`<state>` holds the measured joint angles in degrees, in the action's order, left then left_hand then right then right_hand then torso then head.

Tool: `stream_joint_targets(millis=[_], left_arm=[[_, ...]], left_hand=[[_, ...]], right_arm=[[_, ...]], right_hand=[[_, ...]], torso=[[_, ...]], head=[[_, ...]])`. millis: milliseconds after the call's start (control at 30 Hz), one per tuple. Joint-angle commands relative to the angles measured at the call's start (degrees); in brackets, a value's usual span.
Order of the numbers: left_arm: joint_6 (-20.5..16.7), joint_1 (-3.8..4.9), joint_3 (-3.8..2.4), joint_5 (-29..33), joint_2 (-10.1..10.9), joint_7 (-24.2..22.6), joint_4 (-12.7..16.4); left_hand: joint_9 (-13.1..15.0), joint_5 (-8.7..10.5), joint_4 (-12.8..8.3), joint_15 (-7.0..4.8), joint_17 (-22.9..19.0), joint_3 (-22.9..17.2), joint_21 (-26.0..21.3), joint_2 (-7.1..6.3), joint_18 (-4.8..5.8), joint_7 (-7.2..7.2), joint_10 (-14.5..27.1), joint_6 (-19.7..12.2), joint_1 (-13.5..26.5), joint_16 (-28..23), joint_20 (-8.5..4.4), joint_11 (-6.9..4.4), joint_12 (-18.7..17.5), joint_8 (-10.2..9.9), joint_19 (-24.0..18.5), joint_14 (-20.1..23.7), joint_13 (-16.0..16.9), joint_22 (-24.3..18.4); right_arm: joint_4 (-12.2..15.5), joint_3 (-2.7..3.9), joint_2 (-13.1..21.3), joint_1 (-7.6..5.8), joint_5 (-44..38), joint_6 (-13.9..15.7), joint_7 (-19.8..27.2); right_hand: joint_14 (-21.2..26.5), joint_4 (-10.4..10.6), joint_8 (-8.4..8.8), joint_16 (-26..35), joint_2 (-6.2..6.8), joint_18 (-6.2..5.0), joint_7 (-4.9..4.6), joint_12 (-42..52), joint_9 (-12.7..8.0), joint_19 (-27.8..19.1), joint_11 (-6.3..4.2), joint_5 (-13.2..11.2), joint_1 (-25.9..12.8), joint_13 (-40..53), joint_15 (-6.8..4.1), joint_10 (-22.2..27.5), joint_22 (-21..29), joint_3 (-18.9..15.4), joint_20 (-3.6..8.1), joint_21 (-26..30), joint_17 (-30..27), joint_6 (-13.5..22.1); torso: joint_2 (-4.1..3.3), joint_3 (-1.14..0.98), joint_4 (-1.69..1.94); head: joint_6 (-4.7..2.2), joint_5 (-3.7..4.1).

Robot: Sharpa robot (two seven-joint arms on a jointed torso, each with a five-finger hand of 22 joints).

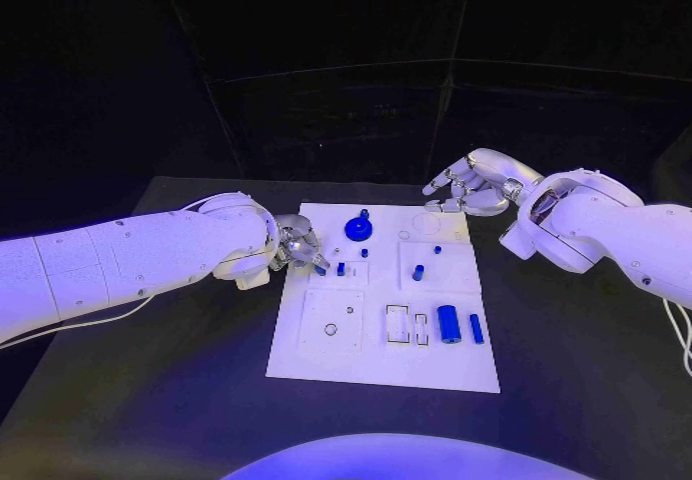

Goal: Assemble the parts on the task board

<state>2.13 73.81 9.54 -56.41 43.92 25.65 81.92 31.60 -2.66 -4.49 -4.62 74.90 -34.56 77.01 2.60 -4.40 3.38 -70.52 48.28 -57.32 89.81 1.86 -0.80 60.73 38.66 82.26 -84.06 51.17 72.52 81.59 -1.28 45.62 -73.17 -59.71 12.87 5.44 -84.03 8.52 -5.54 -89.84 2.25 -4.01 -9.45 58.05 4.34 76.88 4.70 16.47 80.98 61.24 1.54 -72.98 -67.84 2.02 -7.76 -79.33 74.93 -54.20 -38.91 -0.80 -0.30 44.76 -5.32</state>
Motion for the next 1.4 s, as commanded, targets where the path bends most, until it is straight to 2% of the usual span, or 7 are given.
stream_joint_targets(millis=[33,600,1000,1400], left_arm=[[0.3,-0.10,0.07,0.6,-0.2,-0.1,0.0],[3.2,-0.07,0.06,0.6,-0.4,-0.1,-0.2],[6.6,0.77,0.02,-0.2,-0.7,0.1,-0.9],[7.2,1.09,0.02,-0.6,-1.6,0.1,-2.1]], left_hand=[[0.1,-0.10,-2.7,0.28,15.1,-3.3,-0.3,0.65,0.44,0.02,0.0,-0.1,-0.7,0.2,-0.01,-0.04,-0.1,0.3,0.0,-5.9,0.1,-0.1],[1.4,0.00,-1.3,0.14,15.1,-3.1,-0.3,0.76,0.42,-0.37,-0.9,0.6,1.1,0.2,-0.05,-0.29,0.7,2.0,0.0,-5.9,0.8,0.0],[3.4,0.00,-0.3,-0.21,15.1,-2.4,-0.3,1.15,0.44,-0.88,-1.4,0.6,2.2,0.2,-0.38,-0.71,1.3,4.0,0.1,-5.9,1.4,0.1],[4.0,0.00,0.0,-0.30,15.1,-2.2,-0.3,1.26,0.45,-1.00,-1.5,0.4,2.5,0.2,-0.47,-0.81,1.4,4.6,0.1,-5.9,1.5,0.2]], right_arm=[[0.0,0.03,0.0,-0.10,0.2,-0.4,0.3],[0.0,0.02,-0.1,-0.10,0.2,-0.7,0.2],[-0.1,0.02,-0.1,-0.10,0.2,-0.8,0.2],[-0.1,0.01,-0.2,-0.10,0.2,-0.8,0.3]], right_hand=[[-6.0,0.3,-0.25,-0.2,-0.37,-0.73,-0.18,-0.2,-0.1,-0.4,0.07,-0.1,-0.4,-0.1,0.13,0.4,0.1,0.0,0.05,0.3,15.1,0.0],[-6.0,0.4,-0.23,-0.2,-0.39,-0.74,-0.18,-0.2,-0.1,-0.4,0.07,-0.1,-0.4,-0.1,0.14,0.4,0.1,-0.1,0.04,0.3,15.1,0.1],[-6.0,0.4,-0.23,-0.2,-0.39,-0.74,-0.18,-0.2,-0.1,-0.4,0.07,-0.1,-0.4,-0.1,0.14,0.4,0.1,-0.1,0.04,0.3,15.1,0.1],[-6.0,0.4,-0.23,-0.2,-0.39,-0.74,-0.18,-0.2,-0.1,-0.4,0.07,-0.1,-0.4,-0.1,0.14,0.4,0.1,-0.1,0.04,0.3,15.1,0.1]], torso=[[-0.03,-0.02,-0.04],[0.00,0.00,0.04],[-0.09,-0.01,-0.07],[-0.03,0.02,0.01]], head=[[0.00,0.08],[0.16,0.22],[0.18,0.22],[0.37,0.29]])
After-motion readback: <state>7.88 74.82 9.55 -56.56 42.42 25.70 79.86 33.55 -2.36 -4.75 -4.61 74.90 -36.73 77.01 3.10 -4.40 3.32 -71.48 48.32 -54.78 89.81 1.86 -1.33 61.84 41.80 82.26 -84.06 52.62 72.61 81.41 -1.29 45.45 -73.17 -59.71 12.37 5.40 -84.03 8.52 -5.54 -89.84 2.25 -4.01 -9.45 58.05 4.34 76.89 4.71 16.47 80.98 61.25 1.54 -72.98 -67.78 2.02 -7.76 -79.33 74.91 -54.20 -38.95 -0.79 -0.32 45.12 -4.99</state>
